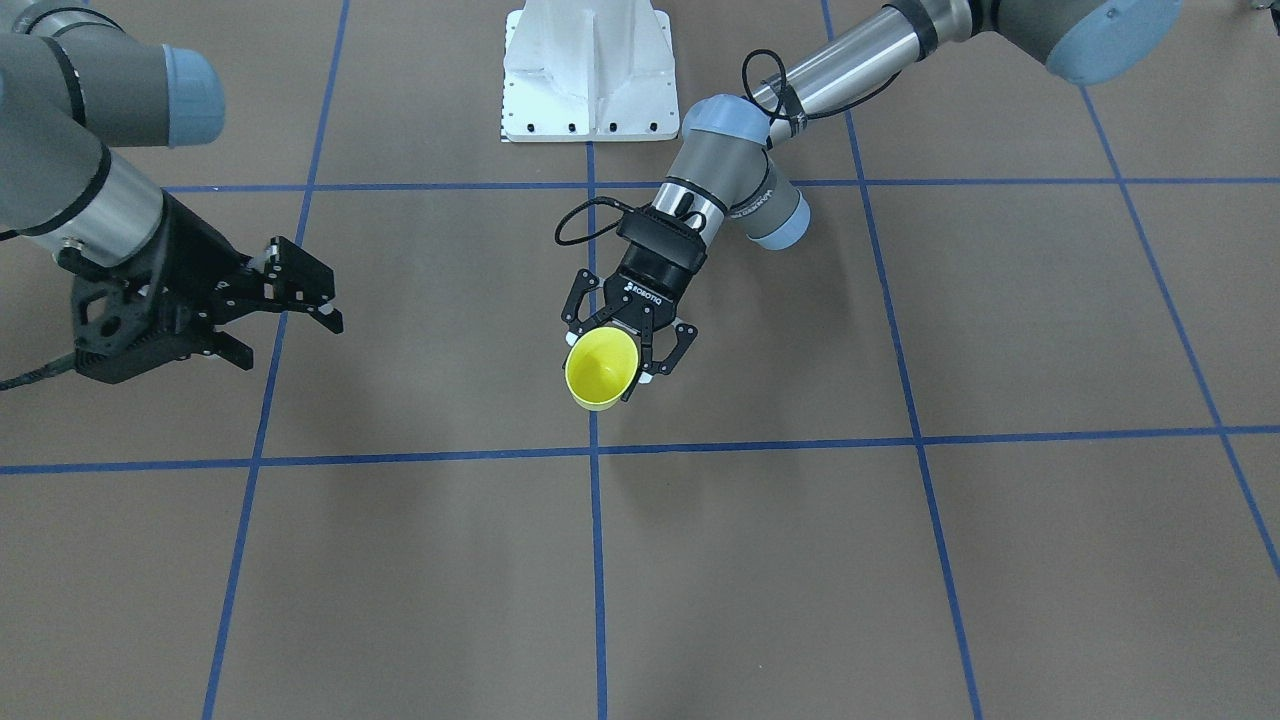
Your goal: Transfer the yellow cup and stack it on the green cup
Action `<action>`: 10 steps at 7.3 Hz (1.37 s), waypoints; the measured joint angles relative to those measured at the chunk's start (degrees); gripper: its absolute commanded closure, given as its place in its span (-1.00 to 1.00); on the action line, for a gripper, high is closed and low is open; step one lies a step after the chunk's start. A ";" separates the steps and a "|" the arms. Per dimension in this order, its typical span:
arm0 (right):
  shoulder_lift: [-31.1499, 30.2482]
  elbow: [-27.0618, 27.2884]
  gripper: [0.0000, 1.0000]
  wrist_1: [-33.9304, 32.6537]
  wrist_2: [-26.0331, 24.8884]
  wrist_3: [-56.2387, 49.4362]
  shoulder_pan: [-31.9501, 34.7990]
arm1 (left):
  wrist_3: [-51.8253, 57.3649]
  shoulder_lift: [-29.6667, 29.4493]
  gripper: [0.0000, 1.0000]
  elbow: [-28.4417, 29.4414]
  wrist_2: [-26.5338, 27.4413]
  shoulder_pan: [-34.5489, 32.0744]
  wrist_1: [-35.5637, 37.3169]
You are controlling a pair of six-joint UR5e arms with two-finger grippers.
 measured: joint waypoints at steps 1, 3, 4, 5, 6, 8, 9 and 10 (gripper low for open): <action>2.53 -2.11 -0.99 -0.06 -1.43 1.07 -0.93 | 0.66 -0.16 -0.21 0.03 -1.04 0.12 -0.04; 6.28 -6.15 -0.99 -0.04 -2.46 1.52 -2.32 | 2.87 -0.76 -0.33 0.00 -5.47 0.21 -0.78; 7.85 -7.54 -1.00 -0.11 -2.58 1.34 -2.88 | 4.51 -0.88 -0.33 -0.01 -6.60 0.27 -1.92; 8.94 -8.36 -1.00 -0.15 -2.65 0.78 -3.61 | 5.37 -0.91 -0.33 0.03 -7.14 0.34 -3.00; 9.39 -8.71 -1.00 -0.18 -2.66 -0.11 -4.34 | 5.74 -0.94 -0.33 0.15 -7.33 0.42 -3.53; 9.45 -8.94 -0.93 -0.42 -2.47 -2.03 -6.00 | 5.94 -0.98 -0.32 0.28 -7.42 0.65 -3.79; 9.30 -8.97 -0.85 -0.73 -2.21 -2.44 -6.74 | 5.95 -1.07 -0.32 0.28 -7.43 0.73 -3.83; 9.01 -8.94 -0.79 -1.11 -1.95 -2.62 -7.41 | 5.96 -1.18 -0.32 0.27 -7.42 0.85 -3.84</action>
